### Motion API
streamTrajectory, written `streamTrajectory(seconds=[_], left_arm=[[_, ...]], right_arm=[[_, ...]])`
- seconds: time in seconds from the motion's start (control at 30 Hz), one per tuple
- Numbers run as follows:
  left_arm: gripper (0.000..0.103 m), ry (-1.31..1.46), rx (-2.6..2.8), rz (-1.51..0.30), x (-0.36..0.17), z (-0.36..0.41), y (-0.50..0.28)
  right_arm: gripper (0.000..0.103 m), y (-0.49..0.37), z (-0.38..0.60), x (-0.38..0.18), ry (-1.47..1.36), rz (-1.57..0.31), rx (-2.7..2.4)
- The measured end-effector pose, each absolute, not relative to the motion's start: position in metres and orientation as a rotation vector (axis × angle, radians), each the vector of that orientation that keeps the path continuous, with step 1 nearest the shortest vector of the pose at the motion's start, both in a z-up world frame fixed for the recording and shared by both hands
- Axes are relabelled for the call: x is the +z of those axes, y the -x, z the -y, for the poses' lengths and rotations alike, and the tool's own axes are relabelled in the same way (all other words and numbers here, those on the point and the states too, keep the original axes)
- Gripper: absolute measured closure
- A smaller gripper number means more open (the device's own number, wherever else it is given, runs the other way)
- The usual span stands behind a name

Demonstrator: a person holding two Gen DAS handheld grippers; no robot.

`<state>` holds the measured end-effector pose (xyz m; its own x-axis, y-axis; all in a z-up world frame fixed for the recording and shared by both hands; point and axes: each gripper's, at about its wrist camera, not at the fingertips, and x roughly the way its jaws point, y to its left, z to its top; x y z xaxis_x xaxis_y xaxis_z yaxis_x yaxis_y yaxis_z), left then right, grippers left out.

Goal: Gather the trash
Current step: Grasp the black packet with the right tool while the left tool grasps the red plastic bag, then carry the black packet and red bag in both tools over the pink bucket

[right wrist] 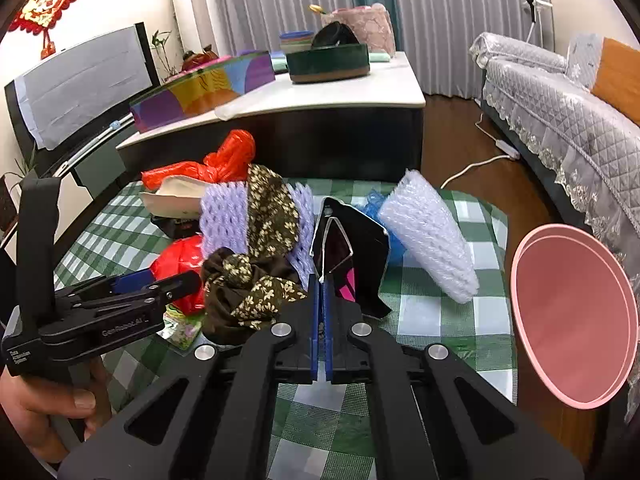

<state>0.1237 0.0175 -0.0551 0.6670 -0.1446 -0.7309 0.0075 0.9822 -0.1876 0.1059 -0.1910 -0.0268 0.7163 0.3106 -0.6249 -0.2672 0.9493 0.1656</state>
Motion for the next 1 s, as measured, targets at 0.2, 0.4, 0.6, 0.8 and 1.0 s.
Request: streamTrajectory(seconds=[0.2, 0.4, 0.6, 0.8, 1.0], left_arm=[[0.058, 0.148, -0.093, -0.801, -0.045, -0.014, -0.115], [0.059, 0.08, -0.053, -0.746, -0.03, -0.014, -0.1], [0.059, 0.037, -0.022, -0.684, -0.01, -0.017, -0.079], [0.059, 0.036, -0.05, -0.644, 0.004, -0.017, -0.059], [0.059, 0.02, -0.088, -0.628, 0.013, -0.007, -0.047]], right_arm=[[0.102, -0.095, 0.19, -0.012, -0.055, -0.655, 0.33], [0.102, -0.082, 0.195, 0.002, -0.041, -0.614, 0.313], [0.102, -0.064, 0.205, 0.02, -0.039, -0.57, 0.282], [0.102, -0.043, 0.22, 0.035, -0.045, -0.538, 0.241], [0.102, -0.027, 0.242, 0.053, -0.07, -0.519, 0.193]])
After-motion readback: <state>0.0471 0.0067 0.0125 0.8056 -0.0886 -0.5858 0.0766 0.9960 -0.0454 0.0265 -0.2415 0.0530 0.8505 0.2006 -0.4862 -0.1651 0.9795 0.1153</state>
